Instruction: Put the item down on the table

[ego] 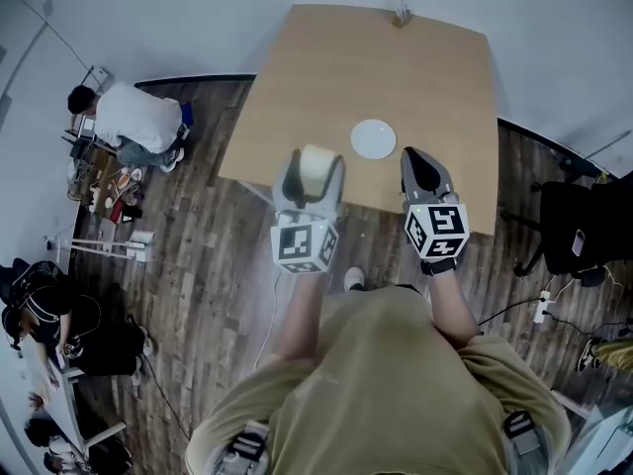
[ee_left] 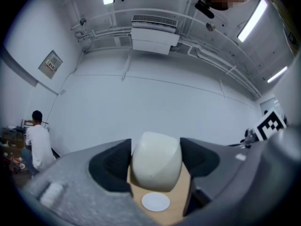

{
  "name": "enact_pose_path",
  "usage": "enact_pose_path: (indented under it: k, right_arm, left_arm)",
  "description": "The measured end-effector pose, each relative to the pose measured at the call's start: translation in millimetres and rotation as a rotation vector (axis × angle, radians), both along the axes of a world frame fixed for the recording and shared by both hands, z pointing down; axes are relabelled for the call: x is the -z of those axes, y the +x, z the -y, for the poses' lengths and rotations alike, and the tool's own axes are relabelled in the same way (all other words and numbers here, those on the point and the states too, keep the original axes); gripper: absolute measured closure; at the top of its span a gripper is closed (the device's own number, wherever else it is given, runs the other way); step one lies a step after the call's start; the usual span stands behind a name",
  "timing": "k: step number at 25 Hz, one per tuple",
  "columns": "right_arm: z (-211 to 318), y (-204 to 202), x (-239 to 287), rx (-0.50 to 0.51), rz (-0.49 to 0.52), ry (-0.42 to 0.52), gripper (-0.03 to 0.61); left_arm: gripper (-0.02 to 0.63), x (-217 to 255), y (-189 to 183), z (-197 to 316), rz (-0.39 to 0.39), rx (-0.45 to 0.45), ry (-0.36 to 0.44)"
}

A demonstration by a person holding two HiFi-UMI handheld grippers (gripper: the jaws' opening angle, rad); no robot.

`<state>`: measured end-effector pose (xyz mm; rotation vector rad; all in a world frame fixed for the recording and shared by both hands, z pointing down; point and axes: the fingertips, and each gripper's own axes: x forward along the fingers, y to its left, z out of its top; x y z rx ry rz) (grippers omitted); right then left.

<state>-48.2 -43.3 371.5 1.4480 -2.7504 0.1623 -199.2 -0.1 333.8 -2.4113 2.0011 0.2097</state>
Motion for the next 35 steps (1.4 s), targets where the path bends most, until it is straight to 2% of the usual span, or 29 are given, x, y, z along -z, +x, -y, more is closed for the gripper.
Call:
enact_pose_path:
  k: [5, 14, 24, 30, 35]
  right_arm:
    - [17, -22, -11, -0.024, -0.026, 0.012, 0.572]
    - [101, 3, -44, -0.065, 0.011, -0.044, 0.572]
    - [189, 30, -85, -0.075, 0.006, -0.16, 0.572]
    - [216, 35, -121, -0.07, -0.006, -0.233, 0.572]
    - [226, 37, -151, -0.057, -0.013, -0.301, 0.572]
  left_arm:
    - [0.291, -15, -22, 29, 0.019, -0.026, -0.02]
    - [0.291, -55, 10, 116, 0.02, -0.091, -0.114]
    - [0.291, -124, 49, 207, 0.043, -0.132, -0.321]
    - [0.29, -183, 67, 245, 0.08, -0.166, -0.462]
    - [0.29, -239, 82, 267, 0.126, -0.215, -0.622]
